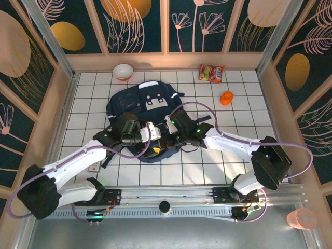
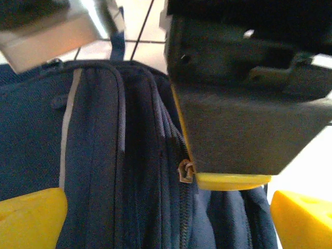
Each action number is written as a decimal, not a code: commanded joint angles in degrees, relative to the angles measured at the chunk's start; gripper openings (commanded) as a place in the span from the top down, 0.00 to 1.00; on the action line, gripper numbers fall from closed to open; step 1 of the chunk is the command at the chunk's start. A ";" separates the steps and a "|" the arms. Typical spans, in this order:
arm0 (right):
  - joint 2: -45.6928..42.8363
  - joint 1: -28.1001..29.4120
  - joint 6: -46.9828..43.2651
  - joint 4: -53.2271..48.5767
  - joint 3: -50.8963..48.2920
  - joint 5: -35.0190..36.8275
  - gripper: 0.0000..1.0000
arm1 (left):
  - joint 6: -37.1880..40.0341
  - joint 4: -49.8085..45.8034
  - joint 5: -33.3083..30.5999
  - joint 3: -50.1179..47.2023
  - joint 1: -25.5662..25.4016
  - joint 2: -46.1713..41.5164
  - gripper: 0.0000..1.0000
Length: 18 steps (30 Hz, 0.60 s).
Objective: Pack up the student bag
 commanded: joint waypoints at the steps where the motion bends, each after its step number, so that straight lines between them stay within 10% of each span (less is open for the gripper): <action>1: -0.56 -0.53 -1.76 -0.54 0.61 -1.85 1.00 | 0.66 1.90 -2.55 1.19 -0.03 2.36 0.01; 5: -1.35 -1.30 -2.19 -1.35 0.09 -1.92 1.00 | 4.63 0.36 -5.06 0.50 -0.03 3.58 0.09; 14: -2.22 -5.50 -5.44 -6.59 0.01 -0.91 1.00 | 7.27 -0.35 -8.02 -2.53 0.01 1.40 0.90; 18: -3.86 -12.26 -8.82 -8.18 -2.86 -1.97 1.00 | 9.19 -3.79 -10.18 -2.92 0.35 0.06 0.99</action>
